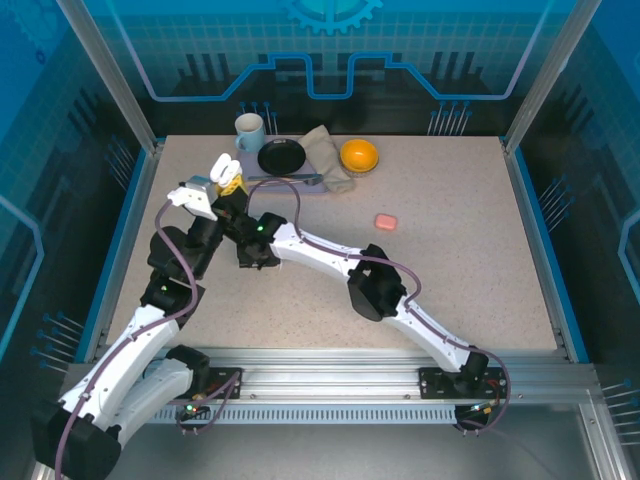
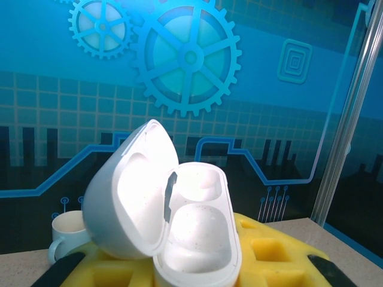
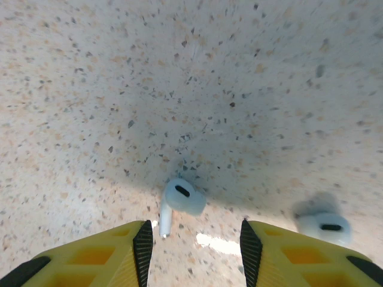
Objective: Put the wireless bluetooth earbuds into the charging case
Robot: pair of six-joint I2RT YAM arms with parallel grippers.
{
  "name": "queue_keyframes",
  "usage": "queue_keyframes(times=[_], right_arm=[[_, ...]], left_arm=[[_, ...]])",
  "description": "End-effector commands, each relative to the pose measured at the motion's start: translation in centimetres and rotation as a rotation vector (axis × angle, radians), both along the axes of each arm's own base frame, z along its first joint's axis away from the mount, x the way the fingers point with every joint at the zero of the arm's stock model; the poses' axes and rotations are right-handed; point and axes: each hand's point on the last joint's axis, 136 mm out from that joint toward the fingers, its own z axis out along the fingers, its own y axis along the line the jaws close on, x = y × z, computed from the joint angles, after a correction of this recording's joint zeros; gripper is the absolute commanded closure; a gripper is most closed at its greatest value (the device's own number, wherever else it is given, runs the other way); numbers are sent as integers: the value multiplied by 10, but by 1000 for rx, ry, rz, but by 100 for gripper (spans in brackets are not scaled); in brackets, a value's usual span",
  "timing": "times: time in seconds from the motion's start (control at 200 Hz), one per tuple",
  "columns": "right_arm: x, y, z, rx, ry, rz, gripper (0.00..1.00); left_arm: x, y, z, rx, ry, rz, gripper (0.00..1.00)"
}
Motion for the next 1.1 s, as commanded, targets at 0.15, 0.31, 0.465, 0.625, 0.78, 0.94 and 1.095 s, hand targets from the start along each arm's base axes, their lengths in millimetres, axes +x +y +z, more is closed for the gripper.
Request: queue_keyframes(times=[0.15,0.31,0.465,0.625,0.78,0.94,1.095], right_arm=[[14,-21,33,-68,-96,52,53],[18,-34,26,-145,-105,35,54],[20,-55,15,-257,-119,21,54],[20,-67,-1,-322,-105,37,55],[20,-68,-14,-331,-82,49,55],[18,-65,-25,-321,-57,56,55],[16,-62,-34,-317,-37,65,55]], left_arm=[[-7,3,17,-42,-43,-14,100],[-9,4,18,-37,-42,-12,100],[-9,4,18,-32,-41,-12,100],[-10,3,18,-32,-40,-16,100],[-8,3,17,-32,-36,-18,100],[-8,2,16,-29,-34,-20,100],[-7,1,15,-27,-29,-21,100]])
